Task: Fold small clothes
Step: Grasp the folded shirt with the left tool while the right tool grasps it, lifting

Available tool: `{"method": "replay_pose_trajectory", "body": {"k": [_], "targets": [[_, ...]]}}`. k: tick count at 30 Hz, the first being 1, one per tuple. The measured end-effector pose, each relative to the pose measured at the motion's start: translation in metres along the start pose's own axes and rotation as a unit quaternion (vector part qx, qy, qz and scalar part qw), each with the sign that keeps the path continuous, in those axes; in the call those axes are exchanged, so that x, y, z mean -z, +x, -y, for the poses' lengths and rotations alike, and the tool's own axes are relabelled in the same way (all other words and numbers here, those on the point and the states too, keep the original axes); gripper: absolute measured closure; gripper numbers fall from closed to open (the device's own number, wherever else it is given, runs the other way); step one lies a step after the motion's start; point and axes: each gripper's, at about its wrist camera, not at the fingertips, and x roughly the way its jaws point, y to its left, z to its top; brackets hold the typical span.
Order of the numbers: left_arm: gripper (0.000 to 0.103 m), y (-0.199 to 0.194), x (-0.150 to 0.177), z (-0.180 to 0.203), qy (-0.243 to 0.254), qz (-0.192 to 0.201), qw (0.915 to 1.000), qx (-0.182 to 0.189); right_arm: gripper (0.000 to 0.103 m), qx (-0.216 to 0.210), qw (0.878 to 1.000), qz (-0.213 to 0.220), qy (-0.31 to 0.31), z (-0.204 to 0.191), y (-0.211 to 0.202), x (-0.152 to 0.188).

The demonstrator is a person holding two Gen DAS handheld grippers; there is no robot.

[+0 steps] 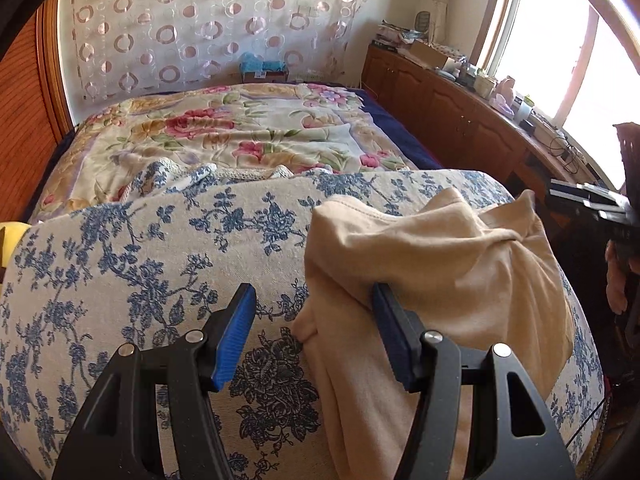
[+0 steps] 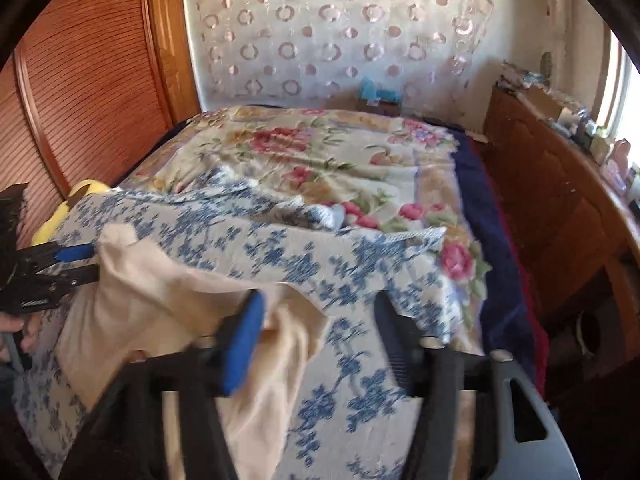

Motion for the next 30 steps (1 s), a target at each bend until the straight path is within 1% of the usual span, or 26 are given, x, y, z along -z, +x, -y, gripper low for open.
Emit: {"method": "replay_pose_trajectory", "body": {"k": [2, 3, 4, 5, 6, 8, 9, 10, 14, 15, 16, 17, 18, 19, 20, 22, 24, 27, 30], "targets": [[0.042, 0.006, 0.000, -0.003, -0.011, -0.010, 0.9998, 0.010, 0.033, -0.026, 0.999, -0.023, 0.002, -0.001, 0.007, 0.010], [0.042, 0.008, 0.000, -0.005, -0.017, -0.015, 0.9996, 0.016, 0.033, -0.031, 0.999, -0.030, 0.006, 0.002, 0.012, 0.012], [0.043, 0.011, 0.002, -0.006, -0.025, -0.020, 0.9991, 0.027, 0.033, -0.037, 0.999, -0.039, 0.010, 0.003, 0.019, 0.016], [0.048, 0.014, 0.003, -0.009, -0.036, -0.026, 0.9982, 0.040, 0.032, -0.041, 0.998, -0.048, 0.015, 0.005, 0.026, 0.020], [0.050, 0.016, 0.004, -0.010, -0.041, -0.031, 0.9975, 0.049, 0.032, -0.048, 0.997, -0.056, 0.020, 0.005, 0.034, 0.022], [0.054, 0.015, 0.004, -0.009, -0.040, -0.030, 0.9973, 0.055, 0.032, -0.059, 0.995, -0.067, 0.033, 0.007, 0.043, 0.023], [0.054, 0.015, 0.005, -0.008, -0.039, -0.030, 0.9972, 0.056, 0.032, -0.068, 0.994, -0.070, 0.041, 0.009, 0.046, 0.023], [0.057, 0.015, 0.006, -0.007, -0.040, -0.032, 0.9969, 0.061, 0.031, -0.069, 0.995, -0.058, 0.041, 0.008, 0.050, 0.023], [0.058, 0.014, 0.009, -0.002, -0.041, -0.034, 0.9961, 0.070, 0.032, -0.081, 0.995, -0.052, 0.038, 0.009, 0.054, 0.022], [0.058, 0.014, 0.009, -0.001, -0.039, -0.035, 0.9960, 0.073, 0.035, -0.086, 0.994, -0.052, 0.032, 0.006, 0.055, 0.024], [0.059, 0.014, 0.010, 0.001, -0.034, -0.035, 0.9959, 0.077, 0.044, -0.087, 0.994, -0.053, 0.026, 0.003, 0.054, 0.027], [0.070, 0.014, 0.012, 0.003, -0.032, -0.036, 0.9956, 0.081, 0.052, -0.088, 0.994, -0.054, 0.020, 0.001, 0.055, 0.028], [0.074, 0.015, 0.012, 0.003, -0.032, -0.040, 0.9950, 0.086, 0.060, -0.097, 0.994, -0.057, 0.015, 0.000, 0.056, 0.029], [0.080, 0.015, 0.013, 0.006, -0.030, -0.040, 0.9947, 0.090, 0.073, -0.106, 0.993, -0.059, 0.010, 0.000, 0.056, 0.030], [0.084, 0.012, 0.014, 0.010, -0.022, -0.037, 0.9952, 0.088, 0.082, -0.108, 0.992, -0.059, 0.003, -0.001, 0.058, 0.030], [0.086, 0.004, 0.013, 0.015, -0.011, -0.026, 0.9952, 0.094, 0.086, -0.104, 0.993, -0.050, -0.017, 0.000, 0.055, 0.028], [0.086, -0.010, 0.011, 0.015, -0.011, -0.009, 0.9947, 0.102, 0.088, -0.095, 0.994, -0.039, -0.030, -0.003, 0.049, 0.026], [0.087, -0.042, 0.009, 0.012, -0.013, 0.023, 0.9934, 0.111, 0.088, -0.093, 0.995, -0.004, -0.047, -0.012, 0.027, 0.017], [0.087, -0.074, 0.012, 0.004, -0.011, 0.059, 0.9929, 0.103, 0.088, -0.099, 0.992, 0.026, -0.076, -0.030, 0.012, -0.002]]}}
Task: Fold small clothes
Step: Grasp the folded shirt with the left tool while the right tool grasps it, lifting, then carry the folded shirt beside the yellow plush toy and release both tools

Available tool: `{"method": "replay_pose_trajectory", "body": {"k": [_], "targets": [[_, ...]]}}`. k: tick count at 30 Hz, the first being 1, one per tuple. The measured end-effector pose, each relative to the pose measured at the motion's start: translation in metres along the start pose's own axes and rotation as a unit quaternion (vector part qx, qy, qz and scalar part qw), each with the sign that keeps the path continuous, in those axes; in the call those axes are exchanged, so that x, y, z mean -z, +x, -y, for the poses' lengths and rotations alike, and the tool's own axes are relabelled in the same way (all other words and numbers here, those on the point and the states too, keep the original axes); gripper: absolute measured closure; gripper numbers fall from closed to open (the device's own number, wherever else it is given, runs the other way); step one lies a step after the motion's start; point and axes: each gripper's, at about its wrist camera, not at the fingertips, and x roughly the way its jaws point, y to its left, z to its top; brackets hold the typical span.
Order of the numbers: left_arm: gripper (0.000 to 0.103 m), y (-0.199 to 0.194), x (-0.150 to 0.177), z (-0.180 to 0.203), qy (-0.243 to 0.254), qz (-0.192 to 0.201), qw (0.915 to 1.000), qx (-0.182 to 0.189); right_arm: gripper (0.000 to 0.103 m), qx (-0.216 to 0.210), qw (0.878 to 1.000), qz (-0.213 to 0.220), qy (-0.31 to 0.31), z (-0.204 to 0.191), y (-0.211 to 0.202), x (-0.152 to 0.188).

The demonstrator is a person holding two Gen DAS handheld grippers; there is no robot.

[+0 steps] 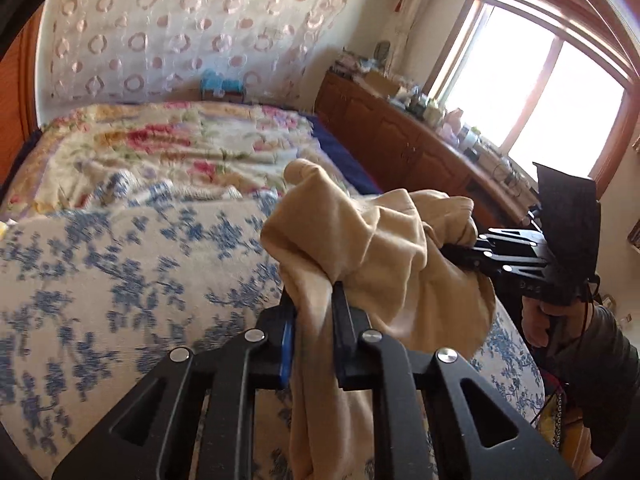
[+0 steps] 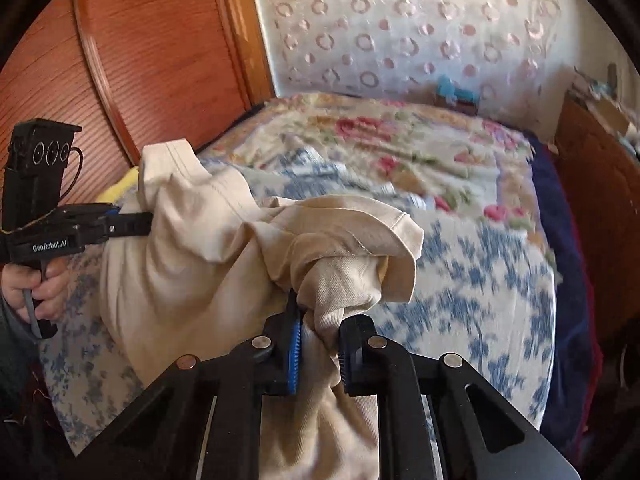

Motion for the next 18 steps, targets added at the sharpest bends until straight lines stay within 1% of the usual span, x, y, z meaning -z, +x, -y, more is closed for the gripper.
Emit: {"method": "replay_pose_trajectory", "body": {"k": [3, 6, 10, 13, 16, 18], "targets": [[0.087, -0.038, 0.001, -0.015, -0.012, 0.038, 0.9991, -0.016, 0.088, -0.008, 0.999, 0.020, -0.033, -0.025, 0.003, -0.024], [0.087, -0.071, 0.007, -0.040, -0.025, 0.071, 0.9956, -0.057, 0.088, -0.025, 0.997, 0.032, -0.066, -0.053, 0.021, -0.052], [0.087, -0.103, 0.020, -0.093, -0.066, 0.094, 0.9870, -0.113, 0.089, -0.041, 0.991, 0.033, -0.120, -0.099, 0.072, -0.094], [0.087, -0.116, 0.034, -0.131, -0.093, 0.102, 0.9781, -0.156, 0.089, -0.050, 0.987, 0.029, -0.152, -0.129, 0.124, -0.123], [0.087, -0.122, 0.049, -0.166, -0.130, 0.103, 0.9694, -0.181, 0.089, -0.057, 0.980, 0.021, -0.189, -0.169, 0.171, -0.146], [0.087, -0.125, 0.059, -0.183, -0.150, 0.102, 0.9650, -0.189, 0.089, -0.057, 0.975, 0.014, -0.213, -0.193, 0.201, -0.158]]}}
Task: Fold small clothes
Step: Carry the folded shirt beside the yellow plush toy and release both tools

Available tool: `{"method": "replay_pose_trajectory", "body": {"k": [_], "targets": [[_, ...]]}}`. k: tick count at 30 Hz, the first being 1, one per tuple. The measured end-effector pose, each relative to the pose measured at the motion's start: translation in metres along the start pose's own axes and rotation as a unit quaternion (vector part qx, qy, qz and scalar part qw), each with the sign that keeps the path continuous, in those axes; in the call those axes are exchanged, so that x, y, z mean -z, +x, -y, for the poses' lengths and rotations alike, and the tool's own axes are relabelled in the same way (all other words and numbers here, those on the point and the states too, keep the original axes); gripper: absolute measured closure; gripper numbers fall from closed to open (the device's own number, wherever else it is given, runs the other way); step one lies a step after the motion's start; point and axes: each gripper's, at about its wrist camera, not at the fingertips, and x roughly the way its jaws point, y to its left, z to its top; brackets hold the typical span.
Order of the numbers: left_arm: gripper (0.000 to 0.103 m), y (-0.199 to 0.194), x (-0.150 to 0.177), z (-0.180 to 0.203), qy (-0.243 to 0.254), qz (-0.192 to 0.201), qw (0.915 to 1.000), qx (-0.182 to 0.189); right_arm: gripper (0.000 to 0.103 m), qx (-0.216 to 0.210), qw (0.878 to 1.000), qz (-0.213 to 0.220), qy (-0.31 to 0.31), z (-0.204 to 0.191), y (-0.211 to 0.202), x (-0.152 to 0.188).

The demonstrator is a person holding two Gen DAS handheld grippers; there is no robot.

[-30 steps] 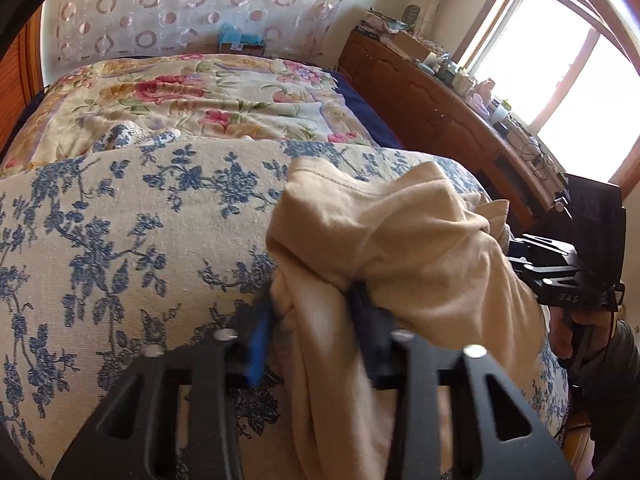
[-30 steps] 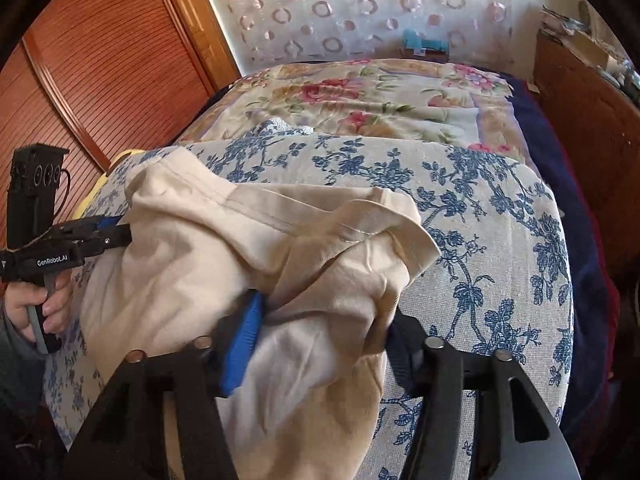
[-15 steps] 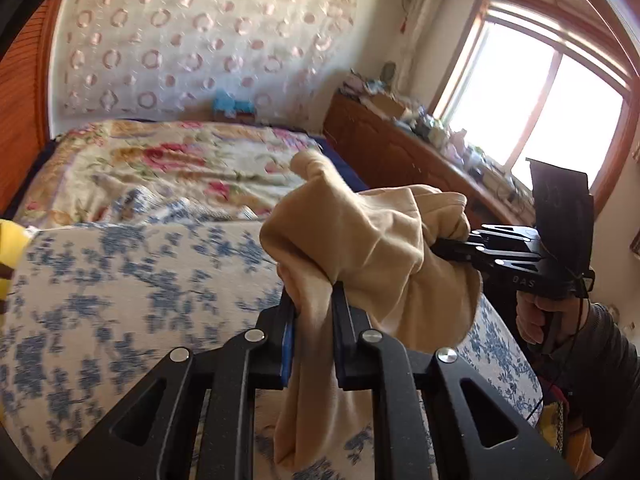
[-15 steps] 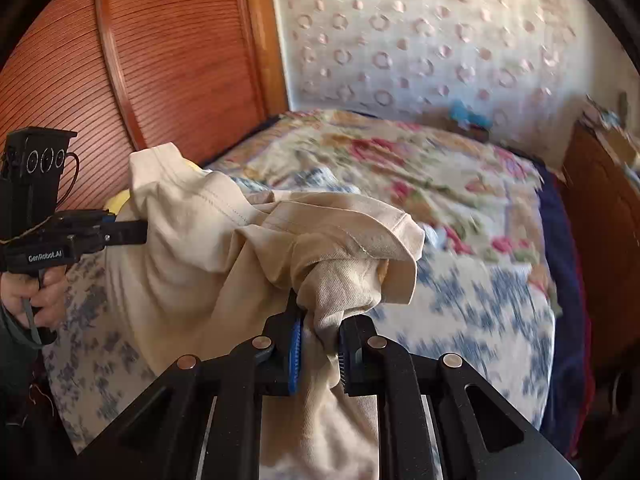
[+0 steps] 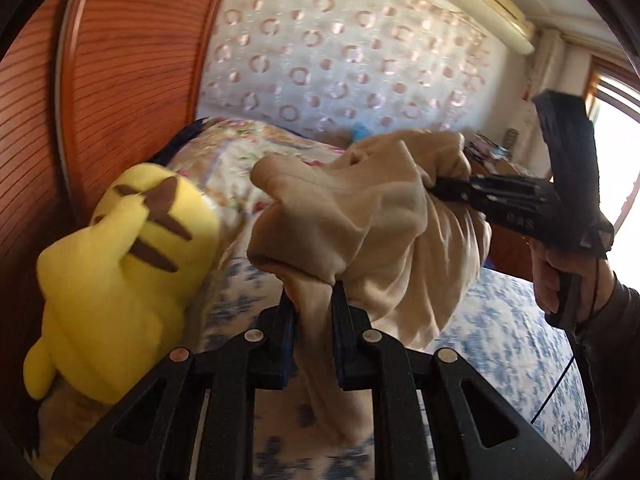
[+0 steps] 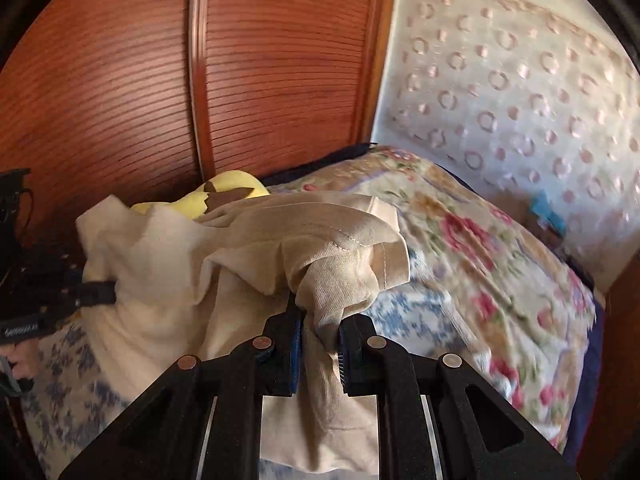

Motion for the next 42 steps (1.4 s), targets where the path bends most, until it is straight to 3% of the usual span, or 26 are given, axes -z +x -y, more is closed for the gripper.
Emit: {"method": "replay_pose_trajectory", "body": {"k": [5, 8, 13, 15, 20, 23, 27, 32, 37, 42], "targets": [[0.087, 0.005, 0.012, -0.028, -0.023, -0.010, 0.9995, -0.021, 0.089, -0.012, 0.999, -0.013, -0.037, -0.019, 0.073, -0.042], [0.086, 0.004, 0.020, -0.034, -0.032, -0.014, 0.9987, -0.036, 0.089, -0.029, 0.998, -0.007, -0.049, -0.031, 0.098, -0.056], [0.086, 0.000, 0.030, -0.040, -0.058, -0.020, 0.9971, -0.044, 0.088, -0.063, 0.998, 0.012, -0.018, -0.031, 0.123, -0.064], [0.085, 0.001, 0.030, -0.042, -0.064, -0.026, 0.9965, -0.047, 0.073, -0.059, 0.998, 0.006, -0.003, -0.024, 0.127, -0.060], [0.070, -0.013, 0.028, -0.046, -0.076, -0.021, 0.9948, -0.064, 0.060, -0.029, 0.999, 0.018, 0.010, -0.004, 0.121, -0.045], [0.058, -0.025, 0.025, -0.047, -0.066, 0.001, 0.9942, -0.085, 0.060, -0.027, 0.999, 0.002, 0.029, 0.012, 0.125, -0.032], [0.050, -0.034, 0.022, -0.047, -0.053, 0.014, 0.9946, -0.089, 0.060, -0.021, 0.997, -0.043, 0.064, 0.031, 0.148, -0.016], [0.023, -0.043, 0.019, -0.040, -0.021, 0.032, 0.9949, -0.093, 0.060, -0.016, 0.989, -0.069, 0.131, 0.052, 0.175, -0.004], [0.021, -0.054, 0.015, -0.020, 0.018, 0.054, 0.9906, -0.124, 0.060, -0.010, 0.989, -0.031, 0.148, 0.051, 0.137, -0.001], [0.021, -0.062, 0.011, 0.003, 0.043, 0.062, 0.9908, -0.112, 0.060, 0.001, 0.989, 0.020, 0.146, 0.028, 0.069, 0.019]]}}
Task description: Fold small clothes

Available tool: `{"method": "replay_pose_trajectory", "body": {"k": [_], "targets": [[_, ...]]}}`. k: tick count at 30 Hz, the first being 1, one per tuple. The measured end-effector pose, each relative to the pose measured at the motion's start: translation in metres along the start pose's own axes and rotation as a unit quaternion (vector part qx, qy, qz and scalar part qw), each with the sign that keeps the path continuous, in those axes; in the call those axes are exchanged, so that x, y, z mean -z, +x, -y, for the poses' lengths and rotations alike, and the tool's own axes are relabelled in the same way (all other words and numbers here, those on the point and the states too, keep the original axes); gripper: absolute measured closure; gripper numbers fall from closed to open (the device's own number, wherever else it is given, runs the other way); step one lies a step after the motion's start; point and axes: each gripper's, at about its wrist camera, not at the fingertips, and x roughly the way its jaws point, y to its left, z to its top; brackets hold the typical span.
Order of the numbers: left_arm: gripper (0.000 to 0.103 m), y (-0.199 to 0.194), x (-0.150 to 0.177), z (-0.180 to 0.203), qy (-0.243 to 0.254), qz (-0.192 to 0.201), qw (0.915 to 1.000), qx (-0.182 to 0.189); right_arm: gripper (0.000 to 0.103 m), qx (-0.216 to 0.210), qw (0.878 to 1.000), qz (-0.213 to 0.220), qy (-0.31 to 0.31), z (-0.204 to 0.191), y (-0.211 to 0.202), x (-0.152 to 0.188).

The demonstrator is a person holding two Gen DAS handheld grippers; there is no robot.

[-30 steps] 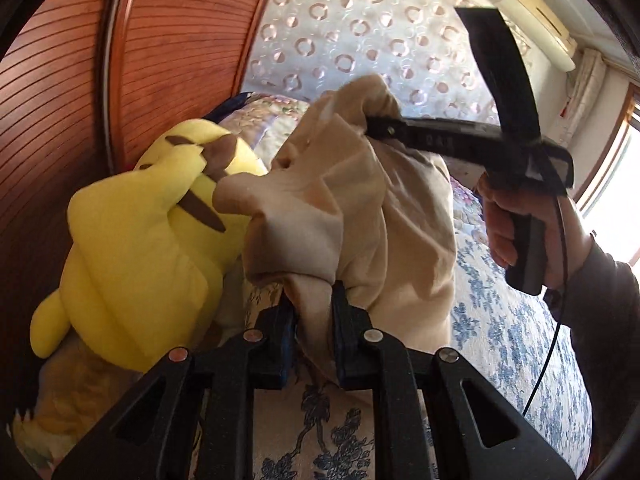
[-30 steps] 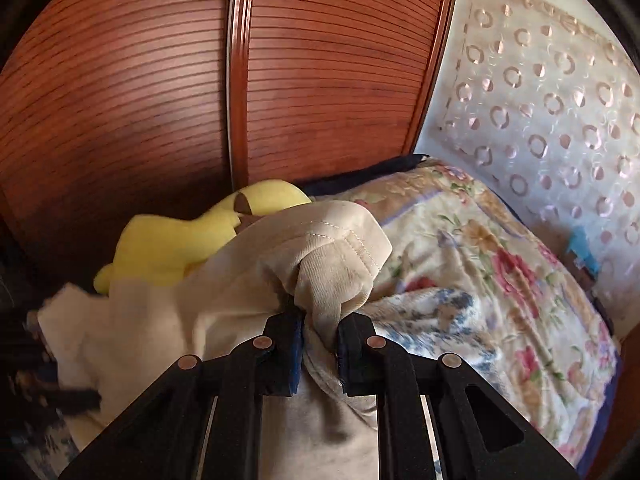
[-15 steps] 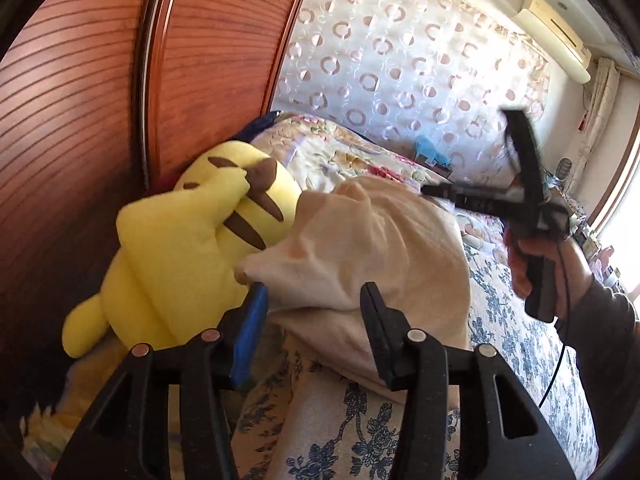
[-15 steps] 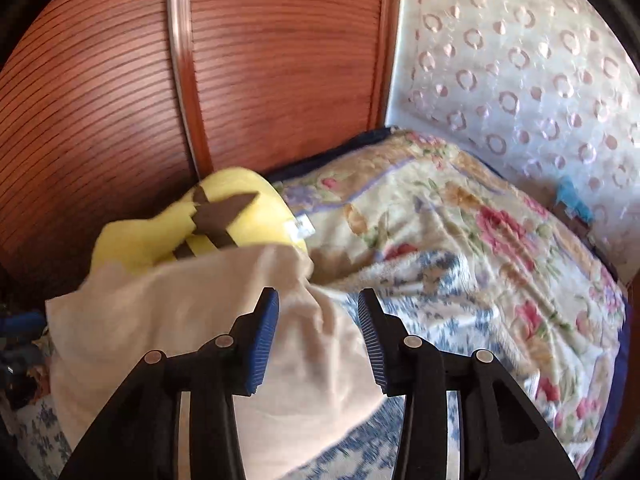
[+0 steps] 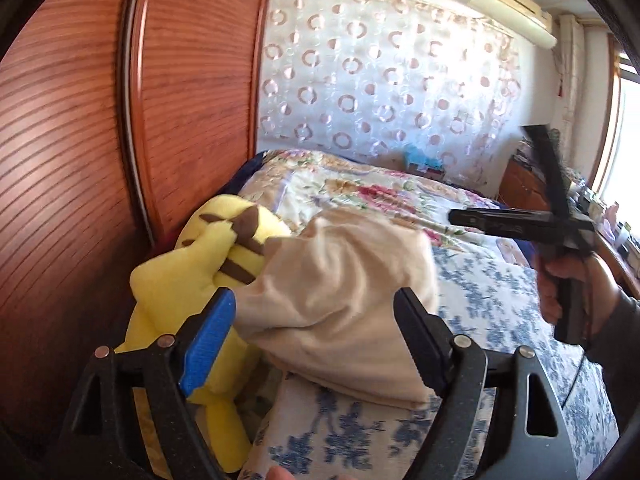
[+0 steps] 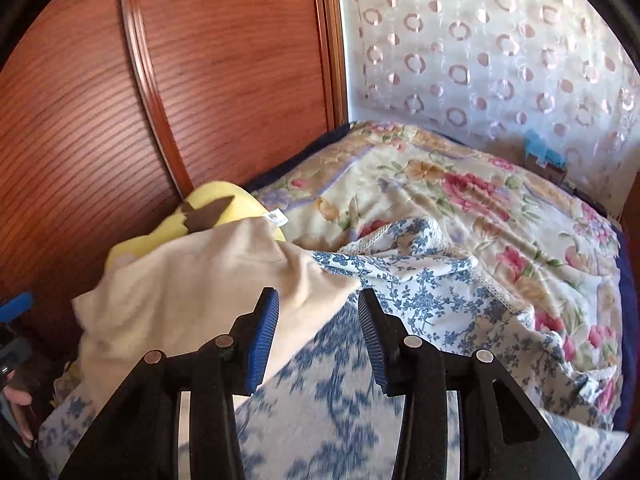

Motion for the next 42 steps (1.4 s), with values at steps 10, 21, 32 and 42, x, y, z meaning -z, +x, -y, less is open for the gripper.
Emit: {"method": "replay_pose_trajectory", "body": {"k": [10, 21, 32, 42], "targets": [[0.021, -0.040, -0.005, 0.058, 0.044, 0.027, 0.9979, 0.040, 0.057, 0.046, 0.996, 0.075, 0.013, -0.031, -0.139, 0.087], [0.021, -0.090, 0.003, 0.135, 0.100, 0.052, 0.9899, 0.087, 0.031, 0.130, 0.979, 0.141, 0.073, -0.058, -0.263, 0.162], [0.021, -0.137, 0.008, 0.187, 0.132, 0.070, 0.9831, 0.106, 0.020, 0.219, 0.952, 0.184, 0.114, -0.097, -0.311, 0.202], [0.021, -0.154, 0.013, 0.199, 0.131, 0.081, 0.9828, 0.103, 0.020, 0.227, 0.946, 0.190, 0.129, -0.115, -0.315, 0.213]]}}
